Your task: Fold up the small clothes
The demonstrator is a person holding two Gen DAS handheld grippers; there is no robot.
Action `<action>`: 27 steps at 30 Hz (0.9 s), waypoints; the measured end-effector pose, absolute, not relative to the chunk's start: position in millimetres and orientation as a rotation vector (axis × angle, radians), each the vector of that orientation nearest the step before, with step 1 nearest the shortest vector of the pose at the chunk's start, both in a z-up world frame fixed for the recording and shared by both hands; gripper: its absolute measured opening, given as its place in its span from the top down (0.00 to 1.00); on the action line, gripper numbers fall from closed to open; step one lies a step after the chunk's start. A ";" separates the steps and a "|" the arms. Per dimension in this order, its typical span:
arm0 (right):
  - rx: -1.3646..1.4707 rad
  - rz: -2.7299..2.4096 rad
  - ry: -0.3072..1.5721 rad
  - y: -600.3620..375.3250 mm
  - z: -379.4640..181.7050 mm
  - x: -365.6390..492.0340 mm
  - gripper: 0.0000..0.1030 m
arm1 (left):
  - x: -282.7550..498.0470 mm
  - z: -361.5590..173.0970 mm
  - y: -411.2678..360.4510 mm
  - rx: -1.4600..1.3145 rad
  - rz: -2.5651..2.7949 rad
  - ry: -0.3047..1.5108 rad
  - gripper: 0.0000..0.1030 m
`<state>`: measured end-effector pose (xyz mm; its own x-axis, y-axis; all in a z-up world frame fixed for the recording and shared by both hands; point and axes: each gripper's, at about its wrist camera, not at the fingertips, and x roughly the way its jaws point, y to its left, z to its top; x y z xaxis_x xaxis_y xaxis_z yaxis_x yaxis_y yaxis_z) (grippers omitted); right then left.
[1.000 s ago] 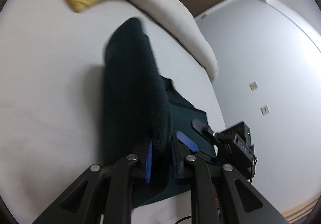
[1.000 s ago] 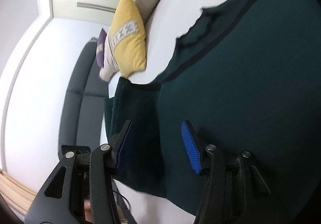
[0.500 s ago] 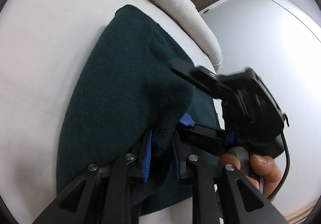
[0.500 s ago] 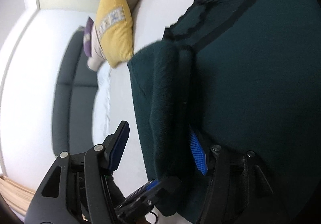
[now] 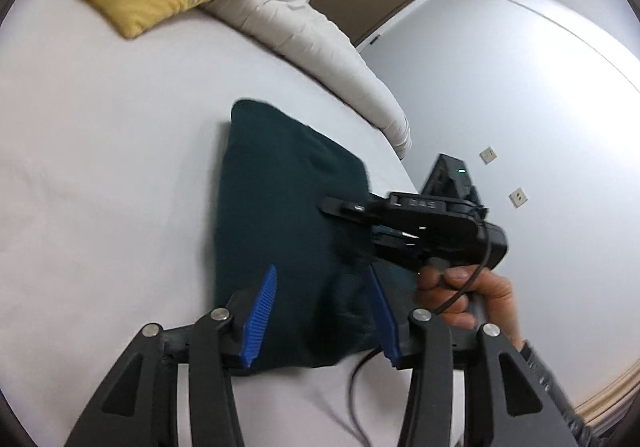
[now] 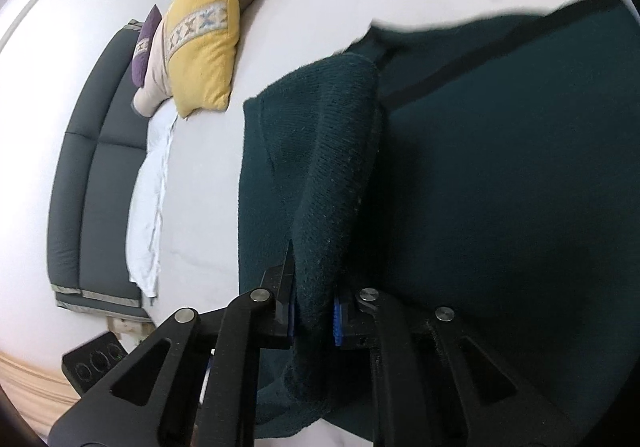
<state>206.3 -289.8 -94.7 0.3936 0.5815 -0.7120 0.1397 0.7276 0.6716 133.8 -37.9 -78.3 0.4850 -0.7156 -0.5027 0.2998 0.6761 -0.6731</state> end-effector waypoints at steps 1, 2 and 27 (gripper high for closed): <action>0.733 0.308 1.154 -295.5 -91.0 205.6 0.90 | 135.6 -75.5 -41.3 -0.534 -0.660 0.854 0.53; 0.722 0.296 1.151 -304.8 -84.9 204.7 0.90 | 137.3 -73.4 -45.5 -0.518 -0.665 0.853 0.53; 0.940 0.211 1.039 -456.2 -80.2 101.5 0.38 | 156.6 -111.0 -168.5 -0.172 -0.678 0.964 0.43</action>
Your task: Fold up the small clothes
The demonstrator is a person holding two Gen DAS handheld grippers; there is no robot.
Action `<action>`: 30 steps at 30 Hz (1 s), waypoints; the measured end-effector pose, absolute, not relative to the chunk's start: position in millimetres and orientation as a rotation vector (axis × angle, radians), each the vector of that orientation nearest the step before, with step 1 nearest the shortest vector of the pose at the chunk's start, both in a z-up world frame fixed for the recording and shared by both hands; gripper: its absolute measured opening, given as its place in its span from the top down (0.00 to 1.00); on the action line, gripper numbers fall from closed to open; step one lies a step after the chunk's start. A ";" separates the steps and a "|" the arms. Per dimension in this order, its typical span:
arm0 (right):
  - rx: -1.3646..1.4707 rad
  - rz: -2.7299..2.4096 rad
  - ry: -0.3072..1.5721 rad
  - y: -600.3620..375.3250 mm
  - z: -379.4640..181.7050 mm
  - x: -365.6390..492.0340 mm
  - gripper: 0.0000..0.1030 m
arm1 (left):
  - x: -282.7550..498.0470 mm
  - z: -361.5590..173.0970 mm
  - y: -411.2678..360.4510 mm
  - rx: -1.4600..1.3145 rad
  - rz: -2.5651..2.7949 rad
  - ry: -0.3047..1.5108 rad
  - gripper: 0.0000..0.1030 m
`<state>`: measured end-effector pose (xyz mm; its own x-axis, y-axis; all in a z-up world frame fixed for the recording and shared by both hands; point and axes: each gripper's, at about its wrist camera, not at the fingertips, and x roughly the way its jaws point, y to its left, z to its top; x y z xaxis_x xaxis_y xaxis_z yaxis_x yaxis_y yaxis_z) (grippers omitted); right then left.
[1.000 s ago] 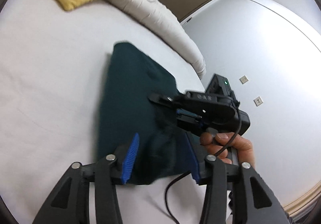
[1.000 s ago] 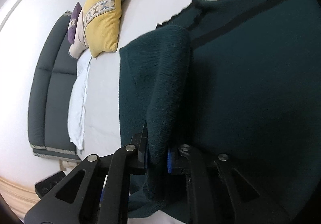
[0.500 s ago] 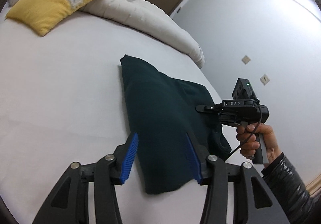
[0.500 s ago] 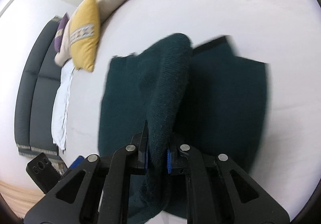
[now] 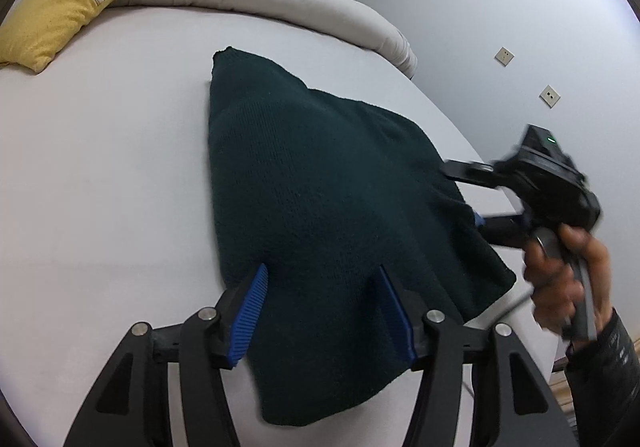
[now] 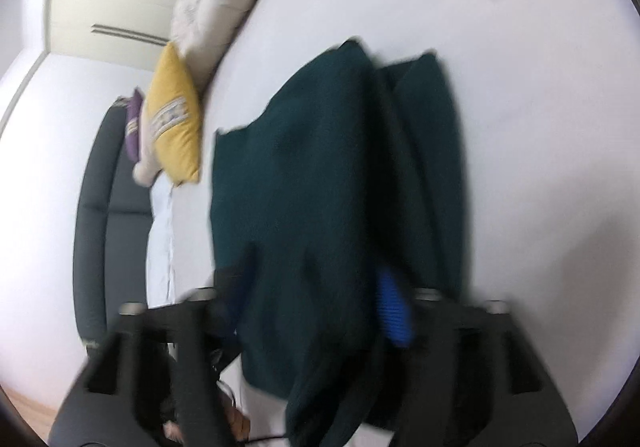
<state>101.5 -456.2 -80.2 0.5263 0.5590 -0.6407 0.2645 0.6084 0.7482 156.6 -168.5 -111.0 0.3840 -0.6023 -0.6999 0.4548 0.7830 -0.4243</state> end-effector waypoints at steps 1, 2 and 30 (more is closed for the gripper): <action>0.928 0.218 1.037 -453.0 -76.8 93.1 0.37 | 156.6 -112.0 -170.0 -0.167 -0.676 0.968 0.43; 0.915 0.228 1.036 -446.4 -75.0 85.0 0.37 | 155.8 -112.8 -172.0 -0.164 -0.676 0.970 0.41; 0.941 0.140 0.978 -505.1 -98.2 23.6 0.90 | 149.1 -99.7 -208.1 -0.068 -0.704 0.945 0.43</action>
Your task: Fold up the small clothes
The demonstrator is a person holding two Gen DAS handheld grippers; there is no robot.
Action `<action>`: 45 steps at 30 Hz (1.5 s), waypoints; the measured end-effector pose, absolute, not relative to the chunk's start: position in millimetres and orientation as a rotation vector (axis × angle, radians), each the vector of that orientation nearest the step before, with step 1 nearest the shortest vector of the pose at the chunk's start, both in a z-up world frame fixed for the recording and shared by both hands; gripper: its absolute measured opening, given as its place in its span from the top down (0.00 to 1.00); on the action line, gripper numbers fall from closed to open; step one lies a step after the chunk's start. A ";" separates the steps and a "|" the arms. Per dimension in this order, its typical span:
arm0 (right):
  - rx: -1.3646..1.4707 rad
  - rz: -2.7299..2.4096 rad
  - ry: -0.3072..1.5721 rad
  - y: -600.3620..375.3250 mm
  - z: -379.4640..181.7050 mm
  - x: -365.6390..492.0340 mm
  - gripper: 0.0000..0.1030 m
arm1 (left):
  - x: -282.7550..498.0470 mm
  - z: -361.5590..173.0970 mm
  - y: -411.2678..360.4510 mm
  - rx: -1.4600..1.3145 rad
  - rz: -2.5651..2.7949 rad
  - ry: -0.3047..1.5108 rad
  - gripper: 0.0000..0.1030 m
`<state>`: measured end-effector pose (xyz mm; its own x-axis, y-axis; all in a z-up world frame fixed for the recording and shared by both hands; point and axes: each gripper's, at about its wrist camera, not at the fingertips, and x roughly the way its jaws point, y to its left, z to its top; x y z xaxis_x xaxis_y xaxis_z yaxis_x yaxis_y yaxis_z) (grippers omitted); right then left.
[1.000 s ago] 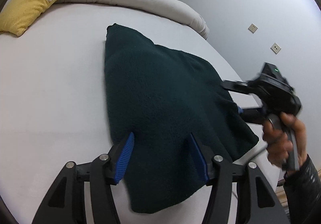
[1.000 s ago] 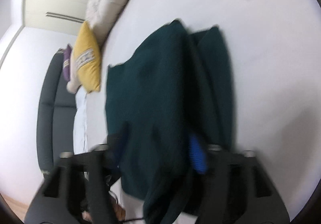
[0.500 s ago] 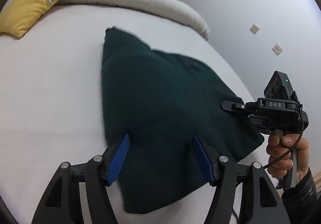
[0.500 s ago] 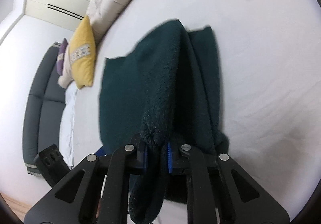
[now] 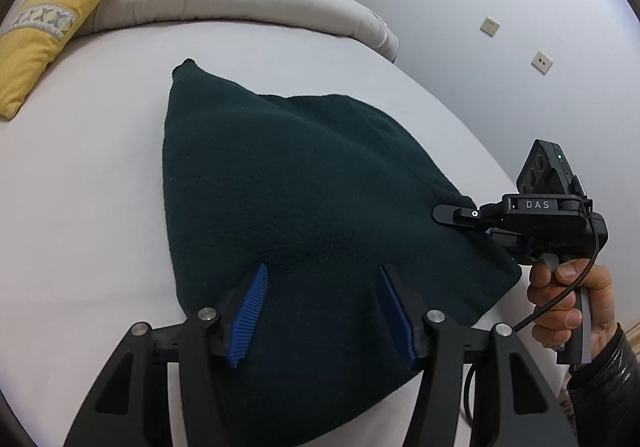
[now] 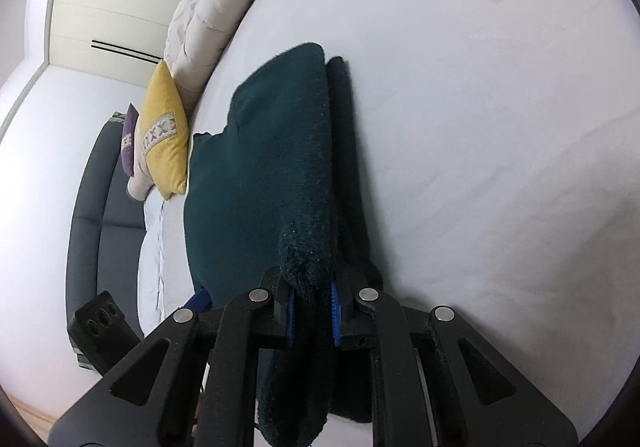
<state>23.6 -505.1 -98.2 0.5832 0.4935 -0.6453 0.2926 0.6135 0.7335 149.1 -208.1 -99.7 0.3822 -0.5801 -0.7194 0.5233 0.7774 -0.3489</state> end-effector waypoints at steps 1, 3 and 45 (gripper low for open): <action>0.935 0.137 0.978 -499.5 -93.7 33.2 0.90 | 148.6 -95.3 -206.3 -0.082 -0.703 0.941 0.43; 0.902 0.137 0.974 -494.5 -81.6 27.8 0.90 | 146.6 -78.7 -203.6 -0.080 -0.704 0.881 0.42; 0.594 0.018 0.889 -452.4 -17.3 -30.5 0.90 | 191.5 -109.1 -226.0 0.099 -0.615 0.916 0.39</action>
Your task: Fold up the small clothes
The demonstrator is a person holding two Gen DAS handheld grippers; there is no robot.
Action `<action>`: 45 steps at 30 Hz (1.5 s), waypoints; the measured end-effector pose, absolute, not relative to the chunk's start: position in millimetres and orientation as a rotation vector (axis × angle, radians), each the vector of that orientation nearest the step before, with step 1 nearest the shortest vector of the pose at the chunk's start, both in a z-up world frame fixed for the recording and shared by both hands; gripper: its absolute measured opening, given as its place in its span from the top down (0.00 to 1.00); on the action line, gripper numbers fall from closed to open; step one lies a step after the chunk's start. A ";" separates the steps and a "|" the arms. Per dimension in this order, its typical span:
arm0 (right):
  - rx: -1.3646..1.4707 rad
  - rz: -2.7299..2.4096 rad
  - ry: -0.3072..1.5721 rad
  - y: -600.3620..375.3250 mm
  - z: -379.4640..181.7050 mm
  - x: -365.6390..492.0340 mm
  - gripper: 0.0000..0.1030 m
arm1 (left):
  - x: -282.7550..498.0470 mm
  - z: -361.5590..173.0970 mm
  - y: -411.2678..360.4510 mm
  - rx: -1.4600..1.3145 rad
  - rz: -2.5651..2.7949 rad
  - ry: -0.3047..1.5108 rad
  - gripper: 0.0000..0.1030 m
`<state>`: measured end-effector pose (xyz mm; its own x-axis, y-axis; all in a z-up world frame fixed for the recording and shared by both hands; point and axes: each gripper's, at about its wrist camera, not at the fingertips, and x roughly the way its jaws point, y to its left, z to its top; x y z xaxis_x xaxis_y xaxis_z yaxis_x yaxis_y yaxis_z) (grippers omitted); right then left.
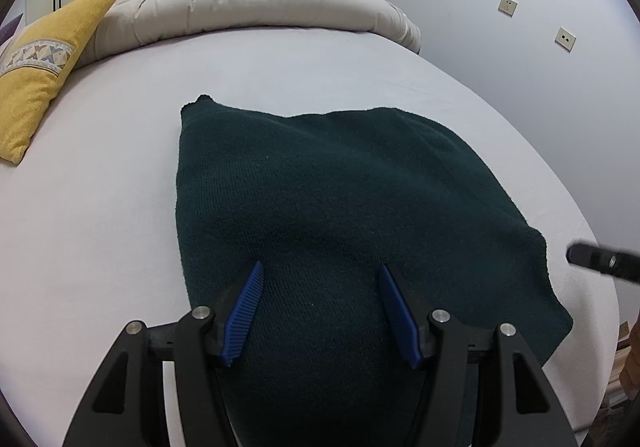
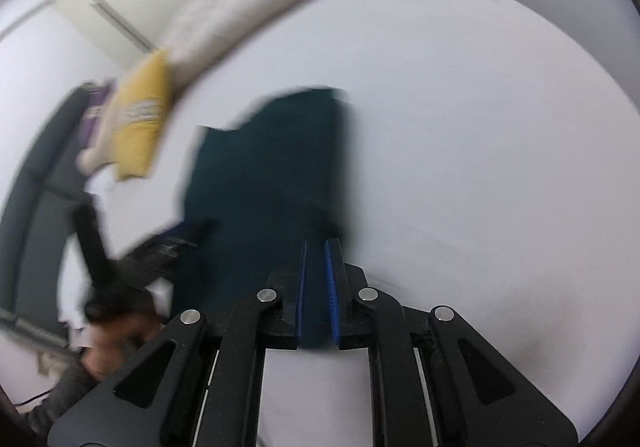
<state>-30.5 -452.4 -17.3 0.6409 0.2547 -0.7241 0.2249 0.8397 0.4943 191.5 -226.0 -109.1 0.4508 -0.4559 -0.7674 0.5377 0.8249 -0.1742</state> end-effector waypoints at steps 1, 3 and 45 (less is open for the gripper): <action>0.592 0.066 0.885 -443.4 -15.5 -17.6 0.86 | 191.9 -108.9 -225.8 0.098 -0.615 0.917 0.39; 0.571 0.094 0.883 -435.2 -16.2 4.6 0.85 | 191.6 -108.7 -225.5 0.099 -0.617 0.916 0.39; 0.887 -0.057 0.808 -520.7 -66.9 110.8 0.82 | 271.4 -108.1 -218.6 -0.106 -0.632 1.005 0.47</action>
<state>110.8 -520.7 -66.9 0.7093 0.2732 -0.6498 0.3614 0.6506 0.6680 271.4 -218.6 -108.1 0.3750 -0.5403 -0.7533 0.4458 0.8176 -0.3645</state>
